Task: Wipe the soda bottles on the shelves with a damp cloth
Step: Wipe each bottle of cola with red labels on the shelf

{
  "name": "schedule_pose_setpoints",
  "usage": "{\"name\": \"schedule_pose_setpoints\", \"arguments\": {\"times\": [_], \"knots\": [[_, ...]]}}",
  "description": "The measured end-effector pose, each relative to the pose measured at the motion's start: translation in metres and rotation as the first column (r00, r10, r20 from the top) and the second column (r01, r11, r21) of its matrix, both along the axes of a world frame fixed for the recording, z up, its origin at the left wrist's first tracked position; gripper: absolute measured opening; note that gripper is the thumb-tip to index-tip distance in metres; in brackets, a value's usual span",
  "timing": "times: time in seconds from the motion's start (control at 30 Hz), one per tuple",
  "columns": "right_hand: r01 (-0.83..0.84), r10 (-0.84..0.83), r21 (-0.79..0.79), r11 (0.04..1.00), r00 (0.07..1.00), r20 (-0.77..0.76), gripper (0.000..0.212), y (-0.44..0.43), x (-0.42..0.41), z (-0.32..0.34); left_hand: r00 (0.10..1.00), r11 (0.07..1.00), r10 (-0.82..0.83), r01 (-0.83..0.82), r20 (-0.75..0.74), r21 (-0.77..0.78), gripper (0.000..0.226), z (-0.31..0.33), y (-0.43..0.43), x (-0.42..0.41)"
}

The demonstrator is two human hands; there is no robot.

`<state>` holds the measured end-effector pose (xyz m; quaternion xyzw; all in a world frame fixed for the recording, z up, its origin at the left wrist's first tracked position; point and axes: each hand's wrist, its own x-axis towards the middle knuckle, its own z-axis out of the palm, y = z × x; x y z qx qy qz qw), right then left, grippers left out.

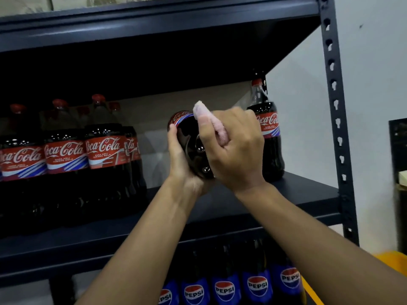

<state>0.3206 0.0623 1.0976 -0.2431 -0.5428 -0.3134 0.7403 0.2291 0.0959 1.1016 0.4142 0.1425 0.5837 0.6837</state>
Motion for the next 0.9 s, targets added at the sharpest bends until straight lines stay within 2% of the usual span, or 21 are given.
{"name": "schedule_pose_setpoints", "arguments": {"times": [0.13, 0.23, 0.3, 0.37, 0.43, 0.5, 0.53, 0.57, 0.63, 0.67, 0.7, 0.73, 0.8, 0.83, 0.87, 0.9], "knots": [[0.174, -0.174, -0.027, 0.984, 0.985, 0.005, 0.040, 0.000, -0.015, -0.041, 0.987, 0.989, 0.072, -0.052, -0.145, 0.137, 0.084, -0.011, 0.002, -0.002], [0.167, -0.169, -0.034, 0.985, 0.984, -0.050, 0.035, 0.000, -0.018, -0.040, 0.983, 0.983, 0.032, 0.001, -0.179, 0.181, 0.083, -0.010, 0.000, -0.006], [0.063, -0.072, -0.102, 0.993, 0.994, -0.087, 0.030, -0.001, -0.018, -0.027, 0.973, 0.981, 0.067, -0.024, -0.223, 0.193, 0.077, -0.007, 0.000, -0.011], [-0.112, 0.087, -0.186, 0.976, 0.987, -0.137, 0.030, -0.004, -0.016, -0.020, 0.960, 0.984, 0.105, -0.063, -0.259, 0.165, 0.074, -0.006, -0.001, -0.017], [-0.254, 0.207, -0.312, 0.915, 0.962, -0.176, 0.026, -0.004, -0.011, -0.019, 0.945, 0.979, 0.162, -0.119, -0.285, 0.164, 0.069, -0.008, -0.003, -0.023], [-0.340, 0.270, -0.471, 0.814, 0.939, -0.212, 0.029, 0.002, 0.001, -0.017, 0.925, 0.963, 0.242, -0.192, -0.293, 0.188, 0.063, -0.011, -0.001, -0.026], [-0.328, 0.258, -0.535, 0.779, 0.945, -0.202, 0.035, 0.005, 0.009, -0.016, 0.915, 0.955, 0.270, -0.217, -0.301, 0.200, 0.061, -0.014, -0.001, -0.029], [-0.243, 0.196, -0.593, 0.768, 0.970, -0.143, 0.041, 0.009, 0.019, -0.016, 0.903, 0.948, 0.296, -0.238, -0.312, 0.212, 0.060, -0.016, 0.000, -0.031], [0.097, -0.031, -0.678, 0.729, 0.994, 0.109, 0.046, 0.014, 0.038, -0.018, 0.879, 0.935, 0.334, -0.266, -0.339, 0.234, 0.059, -0.019, 0.002, -0.038], [0.271, -0.126, -0.705, 0.655, 0.960, 0.252, 0.042, 0.014, 0.045, -0.019, 0.866, 0.926, 0.360, -0.286, -0.347, 0.247, 0.058, -0.020, 0.005, -0.042], [0.403, -0.165, -0.739, 0.540, 0.912, 0.377, 0.038, 0.015, 0.051, -0.022, 0.851, 0.914, 0.389, -0.309, -0.352, 0.263, 0.060, -0.022, 0.009, -0.045], [0.505, -0.146, -0.772, 0.385, 0.859, 0.490, 0.039, 0.016, 0.055, -0.025, 0.832, 0.901, 0.421, -0.335, -0.361, 0.277, 0.066, -0.022, 0.012, -0.049], [0.617, 0.022, -0.785, 0.057, 0.785, 0.619, 0.059, 0.018, 0.058, -0.035, 0.793, 0.878, 0.468, -0.368, -0.390, 0.306, 0.081, -0.024, 0.018, -0.053], [0.640, 0.102, -0.766, -0.052, 0.767, 0.634, 0.071, 0.019, 0.057, -0.041, 0.774, 0.867, 0.489, -0.380, -0.402, 0.323, 0.084, -0.026, 0.020, -0.055], [0.657, 0.157, -0.745, -0.118, 0.753, 0.639, 0.078, 0.019, 0.054, -0.045, 0.757, 0.856, 0.508, -0.390, -0.411, 0.339, 0.084, -0.028, 0.021, -0.056], [0.667, 0.192, -0.731, -0.144, 0.744, 0.640, 0.081, 0.018, 0.051, -0.049, 0.744, 0.845, 0.527, -0.406, -0.411, 0.349, 0.082, -0.030, 0.022, -0.058]]}}
